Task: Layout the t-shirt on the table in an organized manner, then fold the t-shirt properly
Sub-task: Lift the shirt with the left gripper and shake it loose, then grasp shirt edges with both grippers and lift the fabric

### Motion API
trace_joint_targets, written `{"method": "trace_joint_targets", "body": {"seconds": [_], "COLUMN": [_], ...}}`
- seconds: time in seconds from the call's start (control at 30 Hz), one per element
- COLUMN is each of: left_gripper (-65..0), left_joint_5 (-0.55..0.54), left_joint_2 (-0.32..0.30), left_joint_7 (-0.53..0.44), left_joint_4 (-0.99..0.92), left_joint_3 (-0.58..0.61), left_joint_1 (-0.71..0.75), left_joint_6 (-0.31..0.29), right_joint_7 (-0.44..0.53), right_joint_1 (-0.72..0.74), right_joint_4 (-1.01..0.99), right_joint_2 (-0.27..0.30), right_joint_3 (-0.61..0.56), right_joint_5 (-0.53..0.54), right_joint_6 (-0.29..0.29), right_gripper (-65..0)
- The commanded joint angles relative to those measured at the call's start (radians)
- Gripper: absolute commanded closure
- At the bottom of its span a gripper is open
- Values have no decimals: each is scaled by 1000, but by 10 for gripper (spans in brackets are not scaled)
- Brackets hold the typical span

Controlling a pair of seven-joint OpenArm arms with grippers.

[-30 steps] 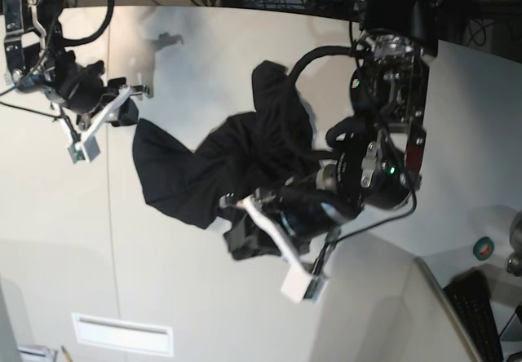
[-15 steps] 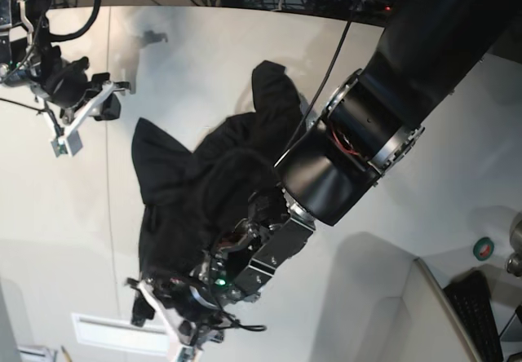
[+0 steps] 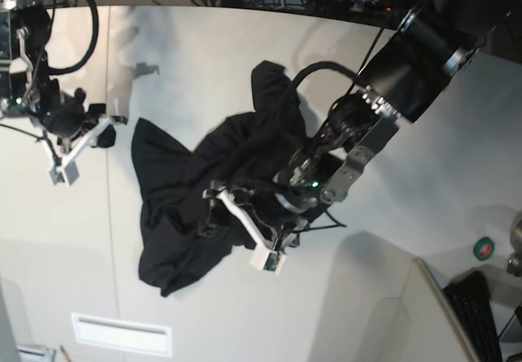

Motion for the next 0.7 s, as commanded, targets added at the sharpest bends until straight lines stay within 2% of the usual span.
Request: {"method": "trace_joint_targets", "body": {"seconds": [0.0, 0.1, 0.23, 0.33, 0.4, 0.53, 0.63, 0.67], "left_gripper": [-398, 0, 0, 0, 0, 0, 0, -61], "left_joint_5": [-8, -8, -8, -6, 0, 127, 150, 152], "left_joint_2": [-3, -92, -159, -179, -181, -162, -109, -95], "left_joint_7": [2, 61, 68, 68, 68, 68, 68, 68], "left_joint_4": [77, 218, 327, 342, 336, 344, 338, 338], "left_joint_3": [-30, -168, -390, -493, -509, -478, -469, -469], "left_joint_1": [18, 191, 440, 573, 629, 681, 685, 685], "left_joint_6": [-22, -22, -22, -22, -24, -25, -25, -25], "right_joint_7": [18, 18, 20, 61, 121, 189, 227, 239], "right_joint_1": [41, 134, 224, 264, 284, 338, 359, 359], "right_joint_4": [-10, -102, -221, -271, -314, -440, -526, -544], "right_joint_2": [15, 15, 15, 15, 15, 5, -24, -28], "right_joint_3": [2, -42, -85, -144, -200, -312, -337, -342], "right_joint_5": [11, 11, 11, 11, 11, 11, 11, 11], "right_joint_6": [3, 0, 0, 0, 0, 0, -2, -2], "right_gripper": [-111, -200, -342, -348, -348, -348, -348, -348]}}
